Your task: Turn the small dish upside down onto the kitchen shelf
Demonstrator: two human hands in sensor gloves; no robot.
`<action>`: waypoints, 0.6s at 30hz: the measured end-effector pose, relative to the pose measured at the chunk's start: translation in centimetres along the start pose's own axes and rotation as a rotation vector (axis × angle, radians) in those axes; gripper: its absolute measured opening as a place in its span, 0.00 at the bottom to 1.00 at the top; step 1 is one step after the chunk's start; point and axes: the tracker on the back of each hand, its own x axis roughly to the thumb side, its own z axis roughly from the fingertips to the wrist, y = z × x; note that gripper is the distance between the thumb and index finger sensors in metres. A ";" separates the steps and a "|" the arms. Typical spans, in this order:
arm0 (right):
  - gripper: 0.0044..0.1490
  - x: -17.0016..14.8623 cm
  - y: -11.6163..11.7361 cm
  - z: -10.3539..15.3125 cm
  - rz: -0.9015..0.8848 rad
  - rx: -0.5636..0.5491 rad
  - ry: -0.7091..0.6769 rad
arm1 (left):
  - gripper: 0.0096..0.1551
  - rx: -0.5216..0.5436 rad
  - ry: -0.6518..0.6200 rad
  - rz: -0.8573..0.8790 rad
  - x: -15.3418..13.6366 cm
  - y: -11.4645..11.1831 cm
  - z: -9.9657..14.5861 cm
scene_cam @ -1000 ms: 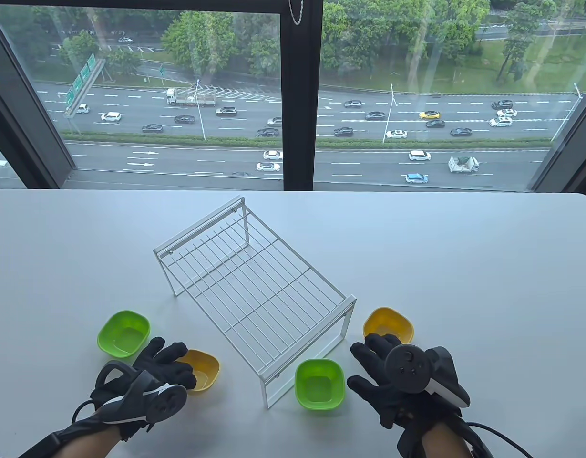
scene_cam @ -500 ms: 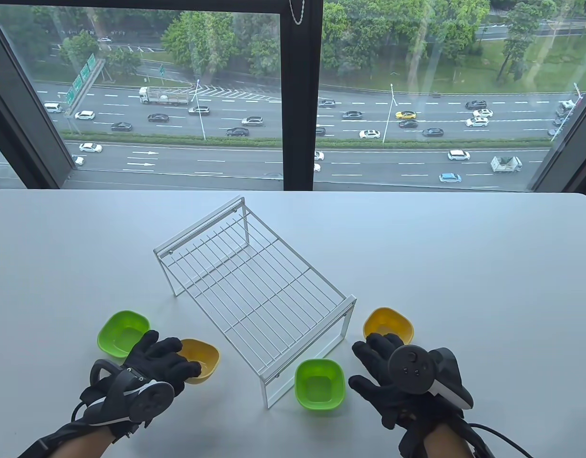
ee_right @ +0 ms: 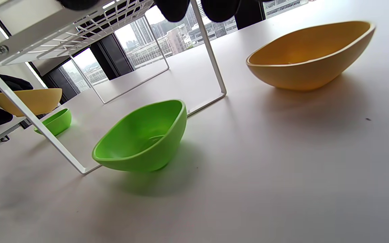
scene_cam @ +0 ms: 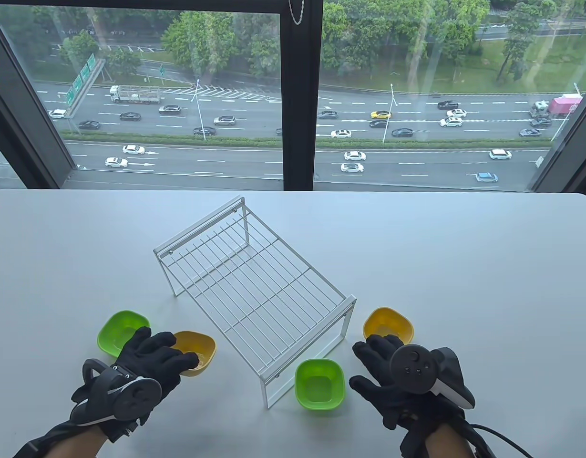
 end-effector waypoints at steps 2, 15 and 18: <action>0.52 0.0 0.0 0.0 -0.001 0.003 -0.001 | 0.34 0.007 -0.007 0.017 -0.1 0.1 0.1; 0.52 -0.1 0.0 0.0 -0.008 -0.003 -0.005 | 0.34 0.144 -0.071 0.089 -0.3 2.0 0.8; 0.52 -0.1 0.0 0.0 -0.006 -0.004 -0.007 | 0.34 0.186 -0.076 0.096 -0.4 2.4 1.0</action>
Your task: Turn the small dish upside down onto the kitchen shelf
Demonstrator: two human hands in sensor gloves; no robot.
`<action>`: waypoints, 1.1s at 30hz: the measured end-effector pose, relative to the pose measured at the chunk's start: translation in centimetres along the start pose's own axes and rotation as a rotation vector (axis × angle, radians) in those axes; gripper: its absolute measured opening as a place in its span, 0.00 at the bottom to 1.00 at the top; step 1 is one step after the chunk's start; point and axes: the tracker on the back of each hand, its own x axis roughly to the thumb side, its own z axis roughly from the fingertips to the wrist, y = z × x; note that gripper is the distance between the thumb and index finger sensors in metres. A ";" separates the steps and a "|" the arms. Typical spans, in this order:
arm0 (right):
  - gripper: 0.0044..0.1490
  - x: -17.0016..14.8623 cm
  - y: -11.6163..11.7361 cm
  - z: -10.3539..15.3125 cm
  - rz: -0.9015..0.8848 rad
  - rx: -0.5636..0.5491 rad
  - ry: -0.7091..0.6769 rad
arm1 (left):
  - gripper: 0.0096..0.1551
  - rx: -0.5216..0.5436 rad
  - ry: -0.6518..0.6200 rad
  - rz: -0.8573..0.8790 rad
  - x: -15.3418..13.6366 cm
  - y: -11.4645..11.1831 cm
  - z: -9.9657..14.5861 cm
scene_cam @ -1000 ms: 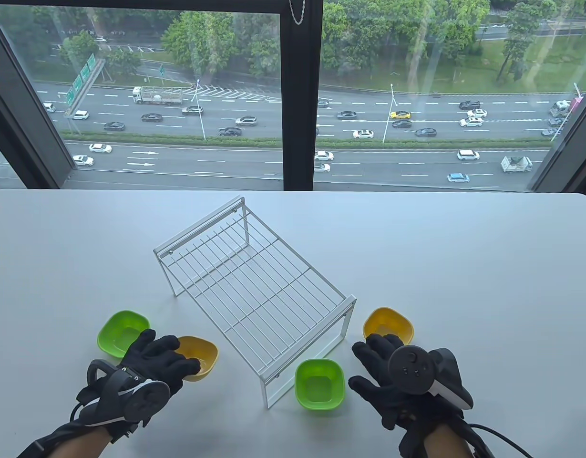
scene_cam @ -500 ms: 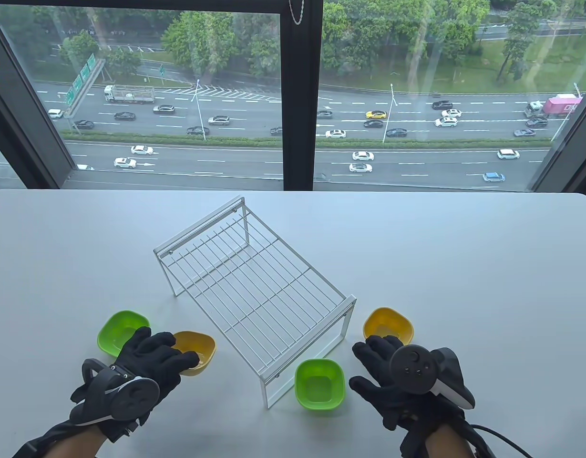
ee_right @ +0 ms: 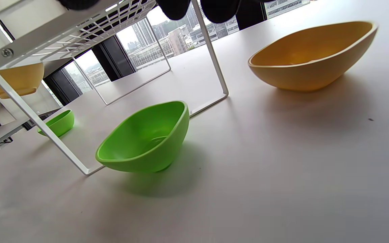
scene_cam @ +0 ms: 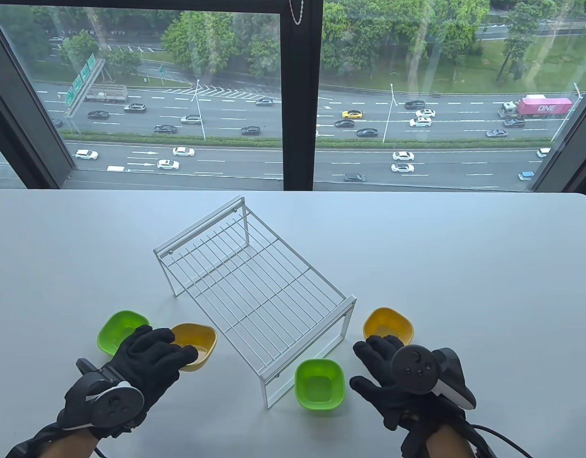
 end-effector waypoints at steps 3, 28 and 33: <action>0.52 0.0 0.0 0.0 -0.003 -0.003 0.000 | 0.34 0.031 0.003 0.013 -0.1 0.4 0.1; 0.52 0.1 0.0 0.1 -0.005 -0.002 -0.017 | 0.34 0.045 0.002 -0.024 -0.2 3.0 -2.8; 0.52 0.0 0.0 0.1 -0.008 -0.005 -0.017 | 0.34 0.010 -0.010 -0.040 0.7 2.9 -4.5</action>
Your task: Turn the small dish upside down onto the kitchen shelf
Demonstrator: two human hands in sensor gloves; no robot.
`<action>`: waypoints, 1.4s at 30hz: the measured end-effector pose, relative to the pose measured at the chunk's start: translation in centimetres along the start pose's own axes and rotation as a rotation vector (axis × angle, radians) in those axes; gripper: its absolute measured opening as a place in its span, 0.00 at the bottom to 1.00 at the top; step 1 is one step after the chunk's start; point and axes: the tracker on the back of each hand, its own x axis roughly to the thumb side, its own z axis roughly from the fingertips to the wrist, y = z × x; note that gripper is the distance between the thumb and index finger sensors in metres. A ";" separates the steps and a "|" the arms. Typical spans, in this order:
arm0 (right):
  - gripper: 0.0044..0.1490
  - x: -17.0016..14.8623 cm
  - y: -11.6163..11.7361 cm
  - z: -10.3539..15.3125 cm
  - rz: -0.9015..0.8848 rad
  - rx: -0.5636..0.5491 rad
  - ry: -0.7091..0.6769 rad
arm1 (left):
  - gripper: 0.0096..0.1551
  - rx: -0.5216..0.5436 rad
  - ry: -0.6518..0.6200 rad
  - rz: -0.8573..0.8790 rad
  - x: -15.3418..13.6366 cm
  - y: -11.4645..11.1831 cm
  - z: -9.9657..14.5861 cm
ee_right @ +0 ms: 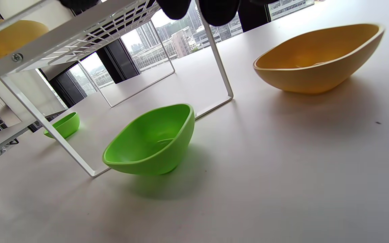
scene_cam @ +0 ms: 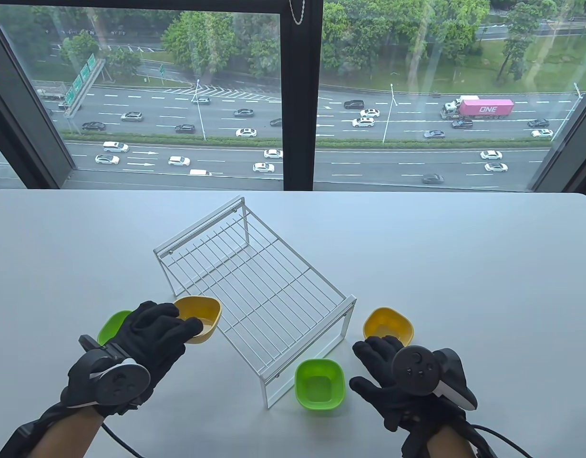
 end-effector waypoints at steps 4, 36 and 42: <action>0.52 0.0 0.0 0.0 0.001 -0.001 -0.004 | 0.34 0.005 0.014 -0.007 0.4 0.0 -1.3; 0.52 -0.4 -0.5 0.4 0.002 -0.028 -0.002 | 0.37 -0.159 0.203 -0.012 1.2 -1.7 -11.8; 0.52 -0.5 -0.7 0.5 -0.005 -0.039 -0.002 | 0.37 -0.166 0.266 0.069 0.9 -2.1 -13.9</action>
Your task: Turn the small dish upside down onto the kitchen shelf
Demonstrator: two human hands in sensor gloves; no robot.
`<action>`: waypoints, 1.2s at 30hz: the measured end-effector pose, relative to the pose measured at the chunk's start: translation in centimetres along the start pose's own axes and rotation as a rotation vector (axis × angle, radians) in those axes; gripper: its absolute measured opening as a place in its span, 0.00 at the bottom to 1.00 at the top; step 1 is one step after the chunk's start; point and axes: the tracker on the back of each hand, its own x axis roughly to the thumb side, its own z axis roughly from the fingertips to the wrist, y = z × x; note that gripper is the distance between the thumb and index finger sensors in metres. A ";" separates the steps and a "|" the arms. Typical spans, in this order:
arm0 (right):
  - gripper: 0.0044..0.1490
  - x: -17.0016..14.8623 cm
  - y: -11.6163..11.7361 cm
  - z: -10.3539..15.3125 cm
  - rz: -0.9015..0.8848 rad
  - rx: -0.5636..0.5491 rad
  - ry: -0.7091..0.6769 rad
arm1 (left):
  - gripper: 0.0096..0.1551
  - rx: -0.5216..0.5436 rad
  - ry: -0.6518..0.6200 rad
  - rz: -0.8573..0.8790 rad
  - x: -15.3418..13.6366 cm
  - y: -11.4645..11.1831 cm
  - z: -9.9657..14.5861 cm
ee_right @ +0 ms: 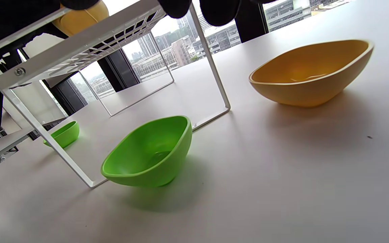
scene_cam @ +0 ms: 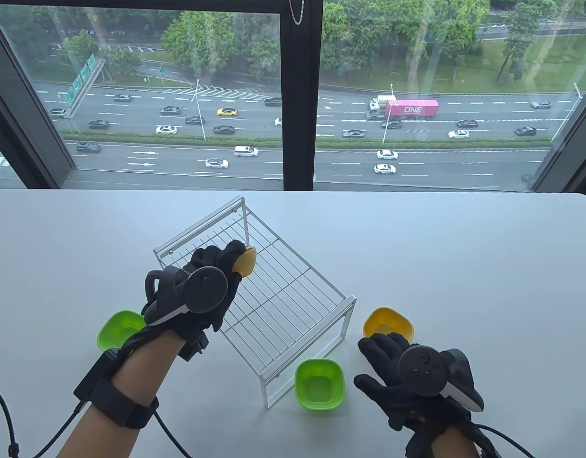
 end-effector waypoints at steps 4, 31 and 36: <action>0.52 0.0 -0.1 0.0 -0.005 -0.005 0.001 | 0.38 -0.018 0.050 0.078 -0.3 -0.5 -1.4; 0.52 -2.2 -1.0 0.1 -0.097 -0.020 0.071 | 0.43 -0.173 0.465 0.359 -1.9 -2.2 -8.7; 0.52 -2.1 -1.0 0.1 -0.103 -0.004 0.069 | 0.40 -0.138 0.572 0.303 -2.6 -2.7 -9.1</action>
